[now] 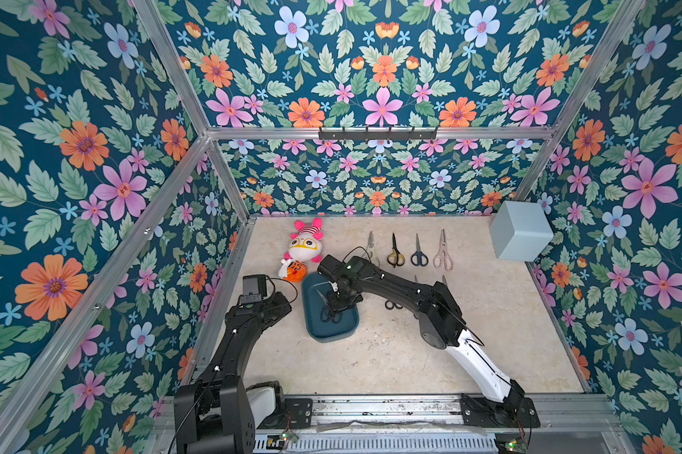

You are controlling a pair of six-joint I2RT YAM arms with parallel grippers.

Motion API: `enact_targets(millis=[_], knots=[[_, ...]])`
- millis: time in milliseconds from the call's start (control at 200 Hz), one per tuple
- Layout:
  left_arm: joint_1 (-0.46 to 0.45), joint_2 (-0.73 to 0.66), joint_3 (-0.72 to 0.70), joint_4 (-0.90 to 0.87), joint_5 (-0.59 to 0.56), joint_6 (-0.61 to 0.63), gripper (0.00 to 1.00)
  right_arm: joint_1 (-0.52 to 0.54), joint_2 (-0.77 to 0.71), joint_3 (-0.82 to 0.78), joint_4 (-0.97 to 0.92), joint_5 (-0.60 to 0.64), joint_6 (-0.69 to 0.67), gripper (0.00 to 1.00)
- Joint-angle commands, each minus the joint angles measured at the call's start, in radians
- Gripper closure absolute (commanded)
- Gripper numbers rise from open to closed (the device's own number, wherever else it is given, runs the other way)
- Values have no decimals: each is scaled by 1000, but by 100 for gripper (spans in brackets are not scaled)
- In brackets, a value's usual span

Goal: Take the scissors out of the storage box
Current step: Pick up the scissors from the storage box, then place the scissors at the center of the board.

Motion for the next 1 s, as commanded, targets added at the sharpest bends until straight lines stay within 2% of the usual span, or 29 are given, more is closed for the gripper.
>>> enact_targets(millis=[0,165,465,600,800,995], knots=[[1,-3,1,-2,-5,14,62,0,13,18,-12,10,-10,100],[1,-2,-1,-1,-5,15,62,2,0,13,-12,19,-16,100],[2,-3,-4,-3,-5,14,62,4,-8,5,-8,23,-17,92],[1,-7,-7,-3,-5,14,62,4,-15,-2,-8,29,-12,100],[1,-15,0,-13,-1,15,62,4,-84,14,17,31,-2,100],[1,-20,38,-47,28,70,61,-3,-170,-1,20,46,27,100]])
